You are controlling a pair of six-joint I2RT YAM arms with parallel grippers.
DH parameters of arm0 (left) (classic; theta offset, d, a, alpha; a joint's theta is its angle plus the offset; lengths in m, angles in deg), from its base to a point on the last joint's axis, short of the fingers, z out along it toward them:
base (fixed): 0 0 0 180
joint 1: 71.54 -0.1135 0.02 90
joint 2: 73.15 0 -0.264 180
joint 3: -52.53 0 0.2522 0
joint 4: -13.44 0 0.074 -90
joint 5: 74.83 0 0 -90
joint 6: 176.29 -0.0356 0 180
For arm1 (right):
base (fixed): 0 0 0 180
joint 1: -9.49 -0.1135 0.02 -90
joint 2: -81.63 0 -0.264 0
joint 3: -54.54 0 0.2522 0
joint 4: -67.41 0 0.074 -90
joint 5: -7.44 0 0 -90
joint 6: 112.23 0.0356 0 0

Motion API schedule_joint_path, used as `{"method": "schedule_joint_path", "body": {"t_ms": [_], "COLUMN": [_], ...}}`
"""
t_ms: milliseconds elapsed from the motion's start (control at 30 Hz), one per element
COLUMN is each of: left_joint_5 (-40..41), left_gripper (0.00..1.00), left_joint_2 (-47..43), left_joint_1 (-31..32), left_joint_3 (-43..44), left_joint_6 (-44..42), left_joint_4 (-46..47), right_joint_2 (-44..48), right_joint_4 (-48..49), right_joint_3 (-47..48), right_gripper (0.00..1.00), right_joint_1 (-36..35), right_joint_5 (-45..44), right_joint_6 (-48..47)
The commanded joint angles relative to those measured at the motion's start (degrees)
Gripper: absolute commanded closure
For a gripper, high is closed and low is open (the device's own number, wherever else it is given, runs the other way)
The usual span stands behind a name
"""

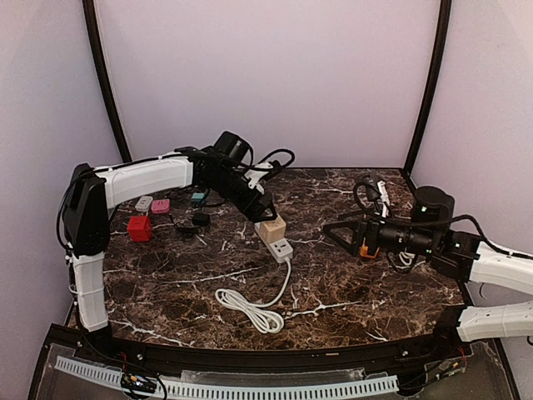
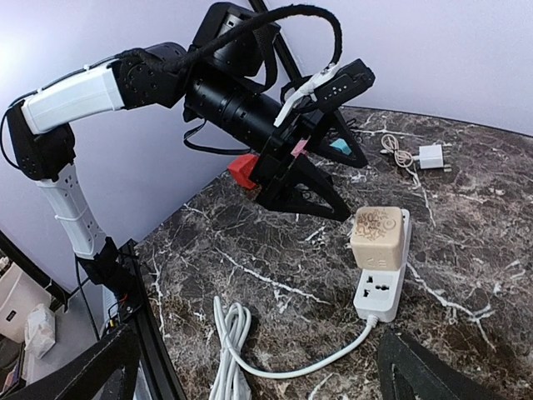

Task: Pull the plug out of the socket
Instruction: Remove the plug from the socket.

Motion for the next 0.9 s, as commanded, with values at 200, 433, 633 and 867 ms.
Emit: {"method": "schedule_joint_path", "body": {"t_ms": [200, 433, 633, 867], "left_joint_5": [5.4, 8.6, 9.9, 8.9], "left_gripper": [0.11, 0.25, 0.5, 0.68], "left_joint_2": [7.7, 10.3, 10.3, 6.5], "left_joint_1": [3.3, 4.8, 4.9, 6.3], "left_joint_3": [7.0, 8.8, 8.3, -2.0], "left_joint_6": [-3.0, -4.6, -2.7, -1.0], "left_joint_4": [-6.6, -9.0, -9.3, -6.0], "right_joint_2": [1.6, 1.0, 0.6, -5.4], "right_joint_4": [2.0, 2.1, 2.2, 1.3], "right_joint_3": [-3.1, -3.3, -3.3, -3.7], "right_gripper": [0.01, 0.01, 0.01, 0.06], "right_joint_1": [0.4, 0.4, 0.4, 0.4], "right_joint_5": [-1.8, -1.6, -2.1, -2.3], "right_joint_6": [2.4, 2.4, 2.3, -0.7]}}
